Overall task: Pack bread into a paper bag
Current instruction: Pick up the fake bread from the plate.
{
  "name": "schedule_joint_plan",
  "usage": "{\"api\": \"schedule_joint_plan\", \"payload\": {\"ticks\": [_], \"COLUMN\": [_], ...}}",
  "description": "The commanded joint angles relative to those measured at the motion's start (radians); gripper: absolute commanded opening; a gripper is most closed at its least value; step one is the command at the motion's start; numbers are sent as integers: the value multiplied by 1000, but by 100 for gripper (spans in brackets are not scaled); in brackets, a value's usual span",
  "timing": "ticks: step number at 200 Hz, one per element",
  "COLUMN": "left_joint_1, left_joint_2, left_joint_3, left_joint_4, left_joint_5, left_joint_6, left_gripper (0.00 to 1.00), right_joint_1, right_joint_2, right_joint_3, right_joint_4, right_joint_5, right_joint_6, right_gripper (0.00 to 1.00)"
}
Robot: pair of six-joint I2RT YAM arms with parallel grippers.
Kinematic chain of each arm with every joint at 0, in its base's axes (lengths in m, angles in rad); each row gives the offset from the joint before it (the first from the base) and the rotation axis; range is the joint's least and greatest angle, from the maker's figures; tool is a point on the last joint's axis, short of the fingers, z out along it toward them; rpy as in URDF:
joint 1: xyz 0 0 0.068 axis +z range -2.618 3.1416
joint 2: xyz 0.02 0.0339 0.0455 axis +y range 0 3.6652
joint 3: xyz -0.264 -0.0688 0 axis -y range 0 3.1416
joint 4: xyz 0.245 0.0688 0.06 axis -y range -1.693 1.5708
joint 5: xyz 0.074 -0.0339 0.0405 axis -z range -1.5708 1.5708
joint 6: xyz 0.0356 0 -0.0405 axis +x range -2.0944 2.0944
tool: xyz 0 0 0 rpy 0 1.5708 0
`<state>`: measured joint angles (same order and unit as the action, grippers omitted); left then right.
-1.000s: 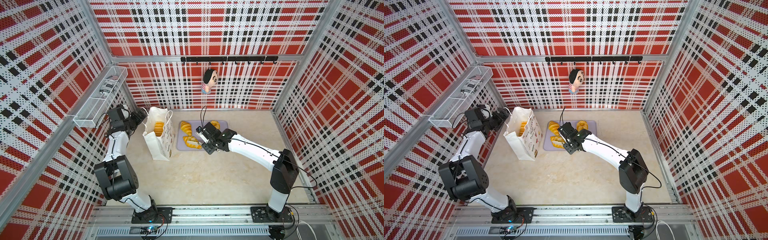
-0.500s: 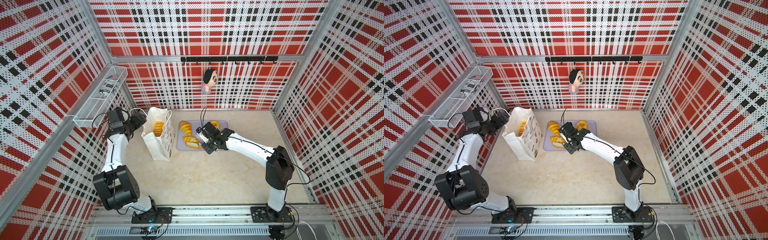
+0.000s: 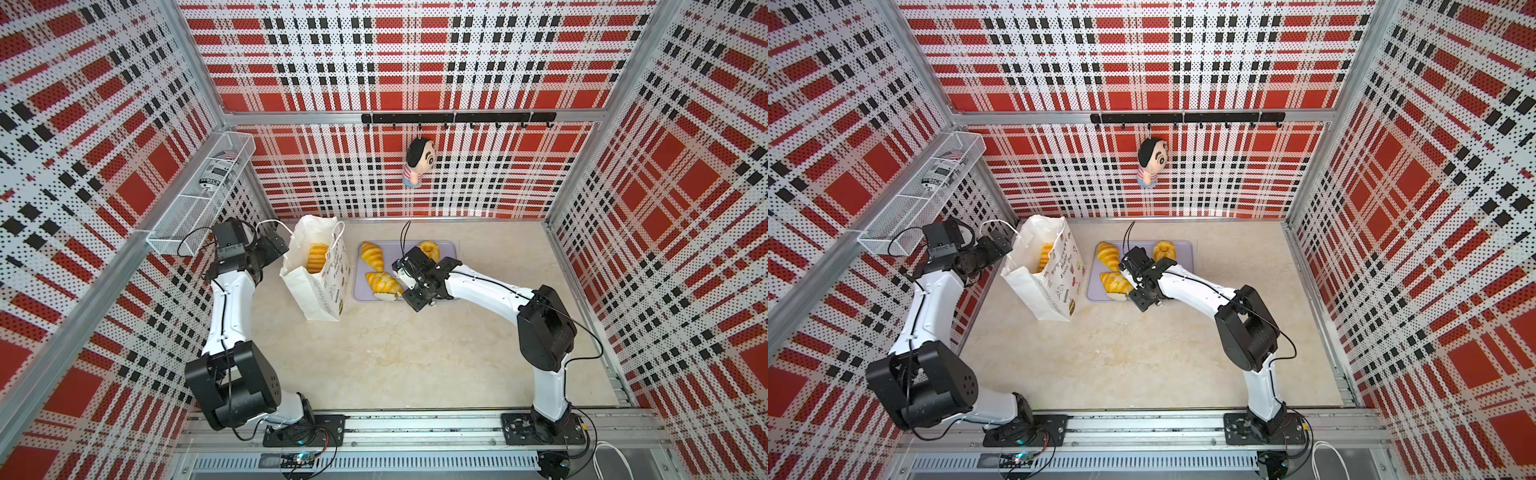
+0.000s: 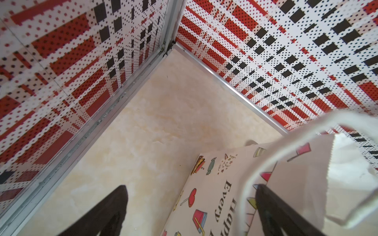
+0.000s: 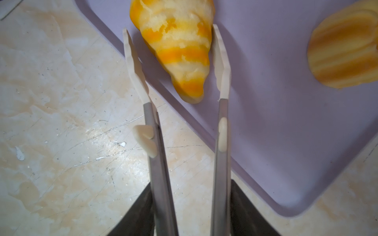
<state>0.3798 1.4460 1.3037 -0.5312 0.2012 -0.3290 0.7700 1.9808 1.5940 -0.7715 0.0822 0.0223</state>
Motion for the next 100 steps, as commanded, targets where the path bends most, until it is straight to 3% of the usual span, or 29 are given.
{"api": "schedule_joint_plan", "payload": {"ticks": [1, 32, 100], "left_joint_1": [-4, -4, -6], "left_joint_2": [-40, -48, -37], "left_joint_3": [-9, -10, -14], "left_joint_4": [-21, -18, 8], "left_joint_5": [-25, -21, 15], "left_joint_6": [27, 30, 11], "left_gripper": [98, 98, 98], "right_joint_1": [-6, -6, 15], "right_joint_2": [33, 40, -94], "right_joint_3": [50, 83, 141], "right_joint_4": [12, -5, -82], "right_joint_5": [-13, -13, -40], "right_joint_6": [-5, -1, -2], "right_gripper": [51, 30, 24]}}
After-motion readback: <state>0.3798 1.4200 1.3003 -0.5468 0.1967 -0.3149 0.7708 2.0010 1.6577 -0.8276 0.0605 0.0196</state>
